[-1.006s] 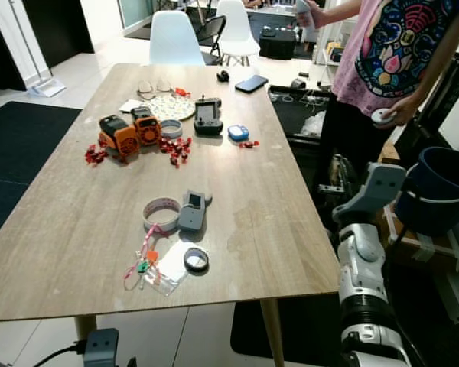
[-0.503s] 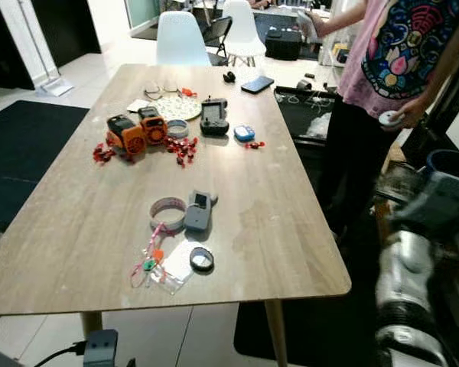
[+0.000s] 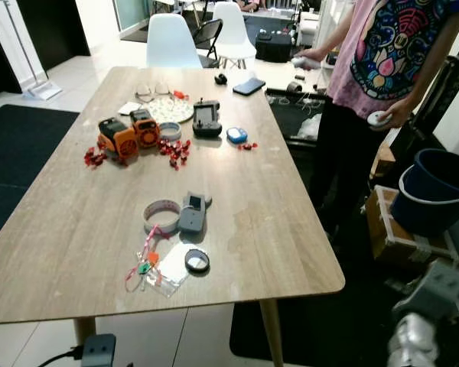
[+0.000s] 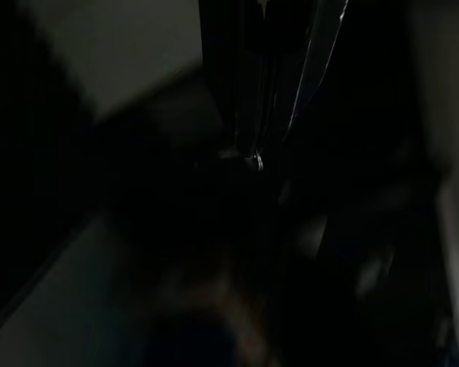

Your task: Hang keys on a hook

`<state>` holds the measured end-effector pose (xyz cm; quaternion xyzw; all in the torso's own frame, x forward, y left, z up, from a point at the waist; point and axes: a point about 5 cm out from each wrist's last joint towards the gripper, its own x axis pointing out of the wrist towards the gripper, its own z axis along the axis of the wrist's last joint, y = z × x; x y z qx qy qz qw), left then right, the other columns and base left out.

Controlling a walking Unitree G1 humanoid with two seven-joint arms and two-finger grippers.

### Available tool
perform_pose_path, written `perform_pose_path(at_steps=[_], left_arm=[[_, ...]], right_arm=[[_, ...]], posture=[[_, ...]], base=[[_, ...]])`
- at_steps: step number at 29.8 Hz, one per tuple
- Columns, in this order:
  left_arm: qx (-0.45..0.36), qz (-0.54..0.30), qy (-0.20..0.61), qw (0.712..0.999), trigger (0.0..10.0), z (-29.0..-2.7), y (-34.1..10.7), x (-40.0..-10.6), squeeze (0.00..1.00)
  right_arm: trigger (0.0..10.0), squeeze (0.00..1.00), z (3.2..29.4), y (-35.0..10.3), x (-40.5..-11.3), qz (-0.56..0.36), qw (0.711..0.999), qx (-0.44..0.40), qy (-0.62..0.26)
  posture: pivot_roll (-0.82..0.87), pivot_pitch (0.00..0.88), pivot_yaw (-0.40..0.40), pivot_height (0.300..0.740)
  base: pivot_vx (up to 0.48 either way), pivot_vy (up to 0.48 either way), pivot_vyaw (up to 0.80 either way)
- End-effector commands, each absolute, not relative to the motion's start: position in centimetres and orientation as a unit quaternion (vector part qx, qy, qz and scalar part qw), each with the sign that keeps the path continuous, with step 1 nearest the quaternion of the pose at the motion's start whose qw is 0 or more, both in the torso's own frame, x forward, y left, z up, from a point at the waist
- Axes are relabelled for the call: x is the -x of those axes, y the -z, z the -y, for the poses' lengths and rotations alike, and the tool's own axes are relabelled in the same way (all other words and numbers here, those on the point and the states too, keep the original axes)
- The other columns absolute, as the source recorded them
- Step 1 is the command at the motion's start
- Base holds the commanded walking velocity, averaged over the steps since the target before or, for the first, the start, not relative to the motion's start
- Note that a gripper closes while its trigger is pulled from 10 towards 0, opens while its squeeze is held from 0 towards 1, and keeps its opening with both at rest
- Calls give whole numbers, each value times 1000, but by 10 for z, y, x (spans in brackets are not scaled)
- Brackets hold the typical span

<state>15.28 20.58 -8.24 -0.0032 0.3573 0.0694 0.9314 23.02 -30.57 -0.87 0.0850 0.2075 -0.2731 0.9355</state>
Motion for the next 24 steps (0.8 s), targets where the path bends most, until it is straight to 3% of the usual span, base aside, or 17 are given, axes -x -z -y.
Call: perform_pose_path(at_steps=[1,2,3,4,5,13,24], left_arm=[[-7,-363,-65,930,10000,-210,83,-149,0],[-7,-363,-65,930,10000,-210,83,-149,0],[-7,-363,-65,930,10000,-210,83,-149,0],[-7,-363,-64,930,10000,-210,83,-149,0],[-7,-363,-64,930,10000,-210,83,-150,0],[-6,-365,-64,929,10000,-209,83,-151,0],[-1,-368,-53,928,10000,-206,84,-150,0]], right_arm=[[3294,0,297,23,-221,-256,932,-81,243],[3294,0,291,29,-217,-276,930,-80,228],[4588,0,281,38,-212,-304,929,-73,200],[5216,0,273,45,-208,-323,927,-67,179],[10000,0,262,52,-203,-350,923,-58,148],[10000,0,227,73,-186,-421,906,-18,39],[10000,0,212,81,-178,-439,898,-17,13]], posture=[[68,56,-55,740],[68,56,-55,740],[69,57,-55,740],[69,57,-55,740],[69,57,-54,740],[72,56,-57,740],[66,55,-51,740]], base=[[0,0,0],[0,0,0],[0,0,0],[0,0,0],[0,0,0],[0,0,0],[0,0,0]])
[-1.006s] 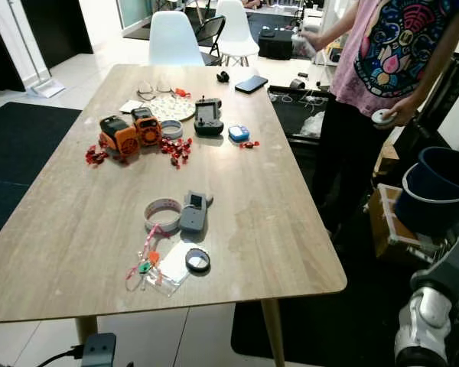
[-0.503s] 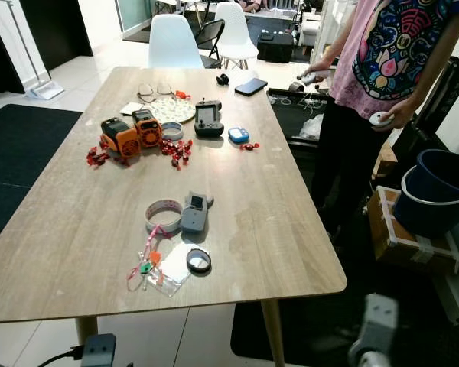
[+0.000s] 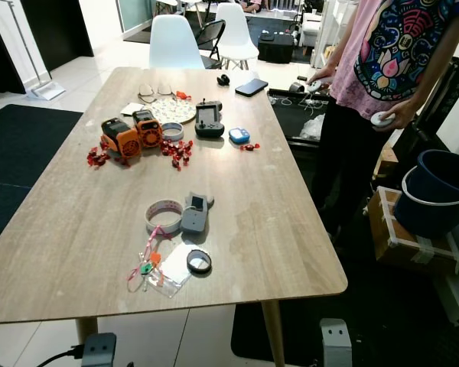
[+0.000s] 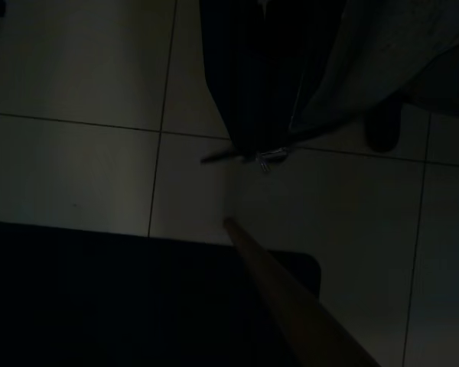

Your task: Hang keys on a hook

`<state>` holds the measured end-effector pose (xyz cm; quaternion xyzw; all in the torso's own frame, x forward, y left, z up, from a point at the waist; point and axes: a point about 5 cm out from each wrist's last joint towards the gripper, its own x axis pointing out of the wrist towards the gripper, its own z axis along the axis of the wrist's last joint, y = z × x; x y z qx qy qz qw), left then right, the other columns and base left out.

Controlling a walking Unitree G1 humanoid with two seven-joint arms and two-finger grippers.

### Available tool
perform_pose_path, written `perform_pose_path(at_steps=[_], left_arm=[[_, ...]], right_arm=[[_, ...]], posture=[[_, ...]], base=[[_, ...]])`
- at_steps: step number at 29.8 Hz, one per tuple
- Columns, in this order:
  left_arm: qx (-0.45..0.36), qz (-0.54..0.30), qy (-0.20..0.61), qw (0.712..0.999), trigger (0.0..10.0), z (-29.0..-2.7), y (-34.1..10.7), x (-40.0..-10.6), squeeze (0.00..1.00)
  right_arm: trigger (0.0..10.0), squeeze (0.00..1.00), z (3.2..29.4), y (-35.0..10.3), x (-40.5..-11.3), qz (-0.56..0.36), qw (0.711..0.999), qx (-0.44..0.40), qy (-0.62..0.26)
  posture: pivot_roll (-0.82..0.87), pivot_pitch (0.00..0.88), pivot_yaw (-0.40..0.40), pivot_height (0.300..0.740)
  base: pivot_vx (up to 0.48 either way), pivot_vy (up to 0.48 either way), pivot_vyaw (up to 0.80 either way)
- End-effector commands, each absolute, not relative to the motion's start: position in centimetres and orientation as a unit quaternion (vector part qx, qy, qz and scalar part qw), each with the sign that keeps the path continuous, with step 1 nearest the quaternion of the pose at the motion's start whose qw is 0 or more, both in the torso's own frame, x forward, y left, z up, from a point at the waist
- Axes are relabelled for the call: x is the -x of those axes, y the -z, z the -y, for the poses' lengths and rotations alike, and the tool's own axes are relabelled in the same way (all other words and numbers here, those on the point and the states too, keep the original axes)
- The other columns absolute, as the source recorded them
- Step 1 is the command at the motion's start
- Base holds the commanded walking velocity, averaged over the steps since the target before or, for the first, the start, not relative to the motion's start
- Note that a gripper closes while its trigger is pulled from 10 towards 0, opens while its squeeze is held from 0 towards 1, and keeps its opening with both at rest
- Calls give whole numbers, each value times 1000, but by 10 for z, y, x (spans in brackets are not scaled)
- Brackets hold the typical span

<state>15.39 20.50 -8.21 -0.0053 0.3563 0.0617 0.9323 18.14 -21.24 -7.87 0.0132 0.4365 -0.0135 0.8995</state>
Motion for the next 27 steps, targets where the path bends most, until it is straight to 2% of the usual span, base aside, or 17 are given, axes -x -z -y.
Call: perform_pose_path(at_steps=[1,5,19,27], left_arm=[[0,-367,-52,929,10000,-205,84,-150,0],[4,-365,-50,930,10000,-203,84,-151,0],[13,-362,-55,930,10000,-201,85,-150,0],[16,-360,-57,931,10000,-201,85,-149,0]], right_arm=[[10000,0,210,80,-178,-435,900,-19,11],[10000,0,203,78,-182,-419,908,7,-22],[10000,0,187,81,-181,-424,904,-3,-57],[10000,0,186,81,-181,-426,902,6,-64]], posture=[[66,55,-51,740],[65,54,-51,740],[68,56,-62,740],[72,52,-66,740]], base=[[0,0,0],[0,0,0],[0,0,0],[0,0,0]])
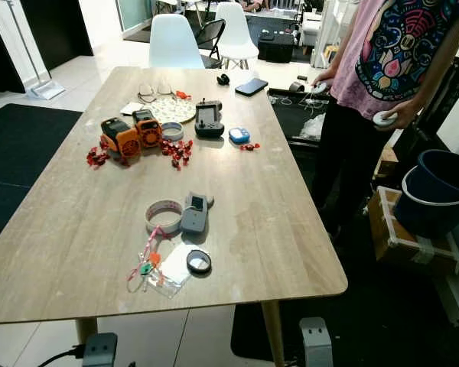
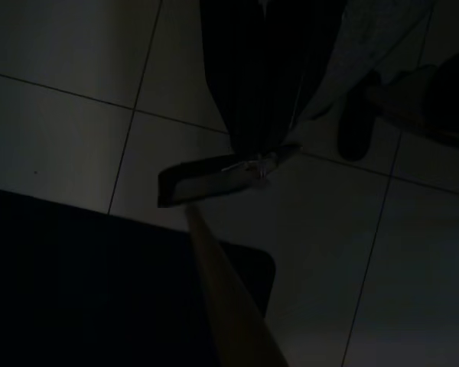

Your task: Hang keys on a hook

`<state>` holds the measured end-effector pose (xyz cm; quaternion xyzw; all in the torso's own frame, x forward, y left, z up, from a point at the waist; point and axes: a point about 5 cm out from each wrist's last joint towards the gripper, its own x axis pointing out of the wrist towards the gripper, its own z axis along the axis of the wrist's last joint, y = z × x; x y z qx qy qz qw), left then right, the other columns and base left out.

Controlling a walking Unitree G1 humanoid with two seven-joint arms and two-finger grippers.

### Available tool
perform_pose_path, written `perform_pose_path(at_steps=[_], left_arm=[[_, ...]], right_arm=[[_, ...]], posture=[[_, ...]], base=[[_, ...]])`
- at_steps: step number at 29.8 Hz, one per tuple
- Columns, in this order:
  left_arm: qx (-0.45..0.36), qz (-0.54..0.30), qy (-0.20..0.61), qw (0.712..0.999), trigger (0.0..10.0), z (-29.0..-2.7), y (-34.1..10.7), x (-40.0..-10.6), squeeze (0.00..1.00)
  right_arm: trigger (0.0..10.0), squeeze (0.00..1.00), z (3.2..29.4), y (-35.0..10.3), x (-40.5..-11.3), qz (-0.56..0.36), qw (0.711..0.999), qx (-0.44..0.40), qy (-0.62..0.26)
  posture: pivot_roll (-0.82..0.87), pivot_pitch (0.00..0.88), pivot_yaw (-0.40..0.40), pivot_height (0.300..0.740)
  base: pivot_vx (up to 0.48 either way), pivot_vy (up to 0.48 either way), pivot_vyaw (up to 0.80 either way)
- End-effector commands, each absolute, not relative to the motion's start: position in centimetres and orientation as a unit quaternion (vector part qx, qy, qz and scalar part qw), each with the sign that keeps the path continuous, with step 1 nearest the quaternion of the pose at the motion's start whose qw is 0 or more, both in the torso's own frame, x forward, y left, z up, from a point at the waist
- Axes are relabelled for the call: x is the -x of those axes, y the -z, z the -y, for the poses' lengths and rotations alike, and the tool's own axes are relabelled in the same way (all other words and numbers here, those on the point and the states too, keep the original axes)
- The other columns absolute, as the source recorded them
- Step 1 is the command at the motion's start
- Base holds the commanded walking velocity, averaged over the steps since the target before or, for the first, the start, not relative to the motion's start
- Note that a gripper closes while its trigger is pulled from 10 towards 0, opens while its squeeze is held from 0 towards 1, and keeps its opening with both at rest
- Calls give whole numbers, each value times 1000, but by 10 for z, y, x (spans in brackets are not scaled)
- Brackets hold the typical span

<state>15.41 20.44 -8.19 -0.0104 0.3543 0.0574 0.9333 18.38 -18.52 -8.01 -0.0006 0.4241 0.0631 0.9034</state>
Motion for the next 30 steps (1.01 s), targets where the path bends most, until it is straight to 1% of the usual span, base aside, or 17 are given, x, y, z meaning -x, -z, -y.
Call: perform_pose_path(at_steps=[1,15,30], left_arm=[[16,-360,-57,931,10000,-201,85,-149,0],[21,-357,-61,932,10000,-204,84,-147,0],[22,-352,-63,934,10000,-204,84,-148,0]], right_arm=[[10000,0,186,81,-181,-426,902,6,-64],[10000,0,188,80,-184,-423,903,22,-74],[10000,0,188,79,-185,-421,903,29,-76]], posture=[[72,52,-66,740],[79,41,-74,740],[82,51,-76,740]], base=[[0,0,0],[-296,0,0],[-329,0,0]])
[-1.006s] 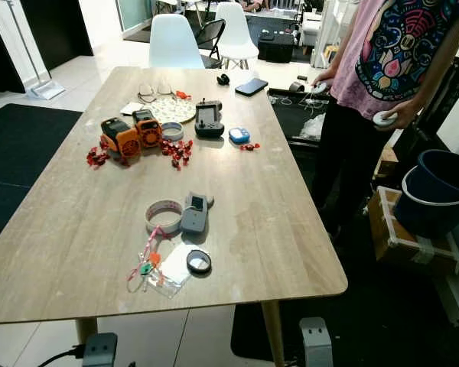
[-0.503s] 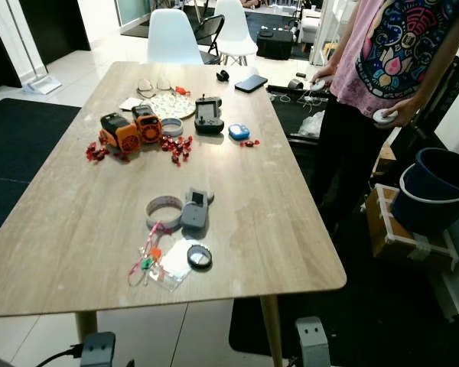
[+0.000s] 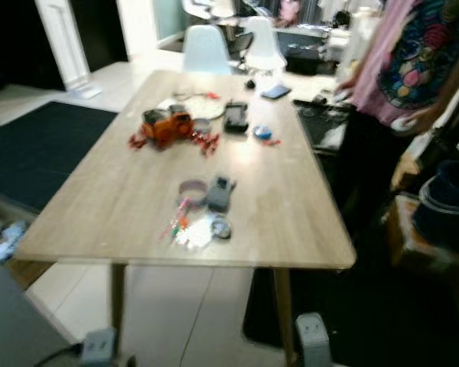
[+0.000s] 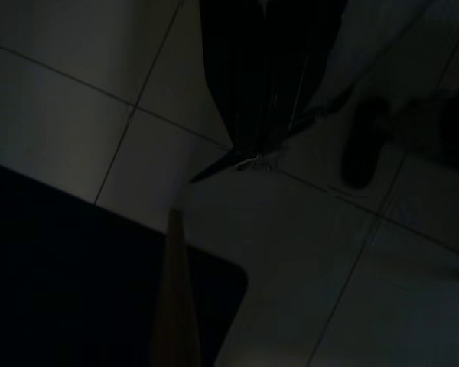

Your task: Hang keys on a hook

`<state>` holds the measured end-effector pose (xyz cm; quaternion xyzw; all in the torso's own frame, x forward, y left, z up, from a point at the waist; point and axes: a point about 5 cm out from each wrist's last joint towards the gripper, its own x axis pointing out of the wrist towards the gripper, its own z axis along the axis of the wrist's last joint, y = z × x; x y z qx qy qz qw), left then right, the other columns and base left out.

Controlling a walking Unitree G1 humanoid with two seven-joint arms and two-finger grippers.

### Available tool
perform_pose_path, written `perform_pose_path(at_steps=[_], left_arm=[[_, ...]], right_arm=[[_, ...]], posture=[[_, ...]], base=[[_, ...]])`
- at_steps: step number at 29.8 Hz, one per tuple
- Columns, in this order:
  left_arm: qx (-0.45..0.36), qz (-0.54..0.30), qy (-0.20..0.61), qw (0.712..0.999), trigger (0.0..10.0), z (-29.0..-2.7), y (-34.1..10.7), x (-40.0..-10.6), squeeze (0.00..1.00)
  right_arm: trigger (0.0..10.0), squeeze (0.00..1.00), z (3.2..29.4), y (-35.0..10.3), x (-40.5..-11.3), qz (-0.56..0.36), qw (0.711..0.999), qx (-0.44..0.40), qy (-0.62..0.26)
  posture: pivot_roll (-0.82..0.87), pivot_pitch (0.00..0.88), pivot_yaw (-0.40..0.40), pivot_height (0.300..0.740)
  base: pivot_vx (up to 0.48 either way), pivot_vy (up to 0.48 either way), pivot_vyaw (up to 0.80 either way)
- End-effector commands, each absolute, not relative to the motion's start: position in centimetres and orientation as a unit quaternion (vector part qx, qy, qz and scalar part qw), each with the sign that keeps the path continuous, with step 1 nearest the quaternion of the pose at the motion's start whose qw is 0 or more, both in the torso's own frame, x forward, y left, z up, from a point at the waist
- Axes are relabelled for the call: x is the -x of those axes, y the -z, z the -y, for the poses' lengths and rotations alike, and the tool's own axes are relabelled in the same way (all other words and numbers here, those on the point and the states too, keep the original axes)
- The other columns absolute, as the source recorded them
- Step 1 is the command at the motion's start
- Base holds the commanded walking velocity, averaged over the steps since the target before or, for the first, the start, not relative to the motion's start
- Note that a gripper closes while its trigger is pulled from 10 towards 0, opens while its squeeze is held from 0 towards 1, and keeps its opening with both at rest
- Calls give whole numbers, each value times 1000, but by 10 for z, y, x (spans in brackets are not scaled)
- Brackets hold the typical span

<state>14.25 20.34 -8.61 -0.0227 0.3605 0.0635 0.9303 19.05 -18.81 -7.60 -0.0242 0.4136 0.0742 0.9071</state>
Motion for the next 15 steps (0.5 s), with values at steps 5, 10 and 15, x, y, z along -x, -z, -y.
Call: perform_pose_path(at_steps=[5,10,15], left_arm=[[22,-352,-64,934,10000,-205,83,-148,0],[18,-350,-66,934,10000,-206,83,-148,0],[21,-331,-58,942,10000,-206,80,-151,0]], right_arm=[[10000,0,188,79,-185,-421,903,30,-76],[10000,0,188,79,-185,-420,904,29,-76],[10000,0,186,78,-186,-417,905,28,-79]], posture=[[84,50,-74,740],[83,49,-73,740],[80,50,-74,740]], base=[[-320,0,0],[-61,0,0],[0,0,0]])
